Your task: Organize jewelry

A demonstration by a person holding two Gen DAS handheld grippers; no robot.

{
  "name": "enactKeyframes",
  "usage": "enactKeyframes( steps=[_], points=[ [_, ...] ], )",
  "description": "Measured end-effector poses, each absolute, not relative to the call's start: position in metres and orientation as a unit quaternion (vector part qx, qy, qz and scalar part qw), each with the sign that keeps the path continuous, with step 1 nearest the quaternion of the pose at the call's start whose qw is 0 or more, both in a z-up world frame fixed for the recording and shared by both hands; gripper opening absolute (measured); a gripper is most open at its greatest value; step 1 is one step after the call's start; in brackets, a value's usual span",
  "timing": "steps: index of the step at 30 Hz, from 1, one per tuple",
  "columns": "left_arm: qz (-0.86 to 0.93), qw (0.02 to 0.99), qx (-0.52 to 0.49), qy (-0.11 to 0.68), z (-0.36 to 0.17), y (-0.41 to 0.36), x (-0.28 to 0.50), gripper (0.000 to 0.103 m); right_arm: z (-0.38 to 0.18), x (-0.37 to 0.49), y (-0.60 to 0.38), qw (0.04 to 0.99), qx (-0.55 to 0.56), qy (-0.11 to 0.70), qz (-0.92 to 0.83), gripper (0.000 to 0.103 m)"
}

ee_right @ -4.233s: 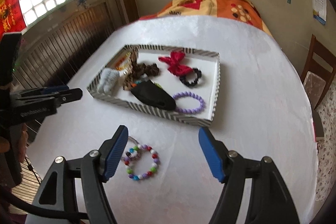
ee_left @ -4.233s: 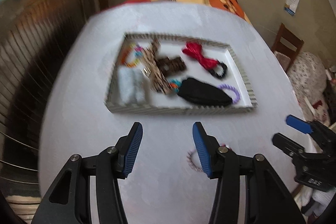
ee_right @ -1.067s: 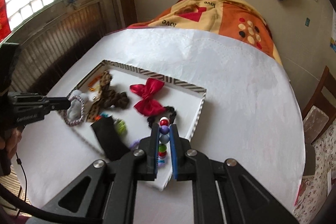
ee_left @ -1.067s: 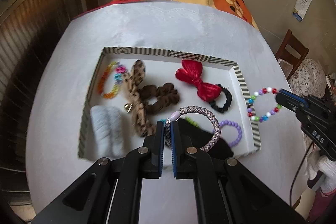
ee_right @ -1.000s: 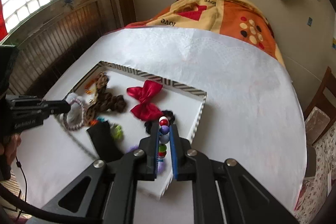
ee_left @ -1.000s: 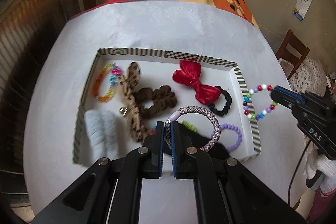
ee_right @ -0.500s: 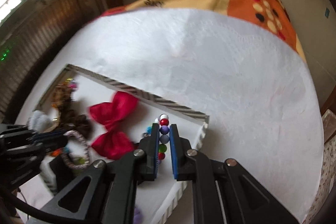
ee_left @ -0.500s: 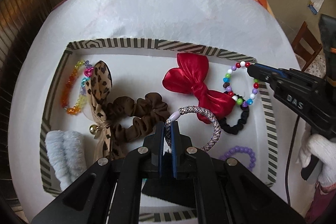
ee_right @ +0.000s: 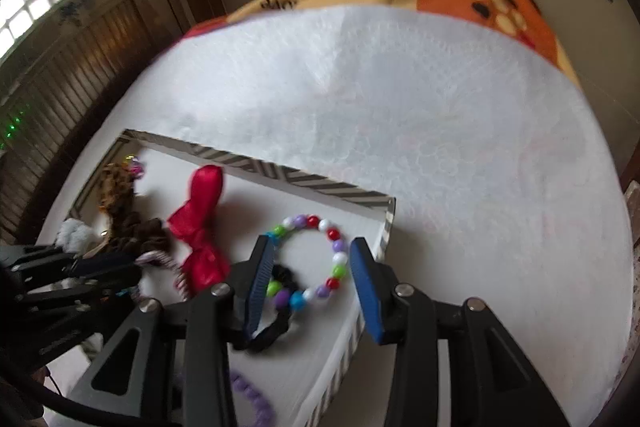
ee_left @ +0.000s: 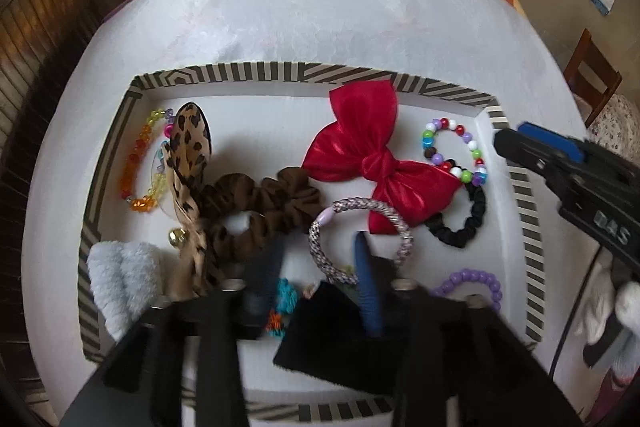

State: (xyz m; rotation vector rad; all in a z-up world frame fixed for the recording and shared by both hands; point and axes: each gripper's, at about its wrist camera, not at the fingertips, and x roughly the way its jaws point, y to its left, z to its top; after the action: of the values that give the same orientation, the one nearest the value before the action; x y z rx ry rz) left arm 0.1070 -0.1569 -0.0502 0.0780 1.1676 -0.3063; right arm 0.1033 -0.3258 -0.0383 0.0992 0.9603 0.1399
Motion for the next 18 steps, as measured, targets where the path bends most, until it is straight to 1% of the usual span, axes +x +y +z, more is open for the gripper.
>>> enactKeyframes(
  steps=[1,2,3,5,12,18],
  points=[
    [-0.143,0.826,0.038,0.544,-0.047,-0.155,0.102,0.036,-0.033,0.095,-0.326,0.887,0.053,0.455,0.063,0.045],
    [-0.141,0.829,0.041,0.540,-0.044,-0.153,0.097,0.037,-0.027,0.083,-0.326,0.891,0.061,0.447,0.054,0.049],
    [-0.139,0.831,0.042,0.537,-0.041,-0.151,0.092,0.037,-0.024,0.077,-0.326,0.893,0.065,0.442,0.048,0.054],
    [-0.135,0.834,0.037,0.534,-0.037,-0.143,0.083,0.037,-0.016,0.056,-0.326,0.898,0.082,0.431,0.033,0.059],
    [-0.106,0.856,0.013,0.507,-0.005,-0.113,0.061,0.037,-0.004,0.015,-0.304,0.896,0.103,0.432,0.003,0.065],
    [-0.088,0.875,0.004,0.476,0.025,-0.086,0.046,0.037,0.008,-0.008,-0.275,0.902,0.102,0.420,-0.004,0.066]
  ],
)
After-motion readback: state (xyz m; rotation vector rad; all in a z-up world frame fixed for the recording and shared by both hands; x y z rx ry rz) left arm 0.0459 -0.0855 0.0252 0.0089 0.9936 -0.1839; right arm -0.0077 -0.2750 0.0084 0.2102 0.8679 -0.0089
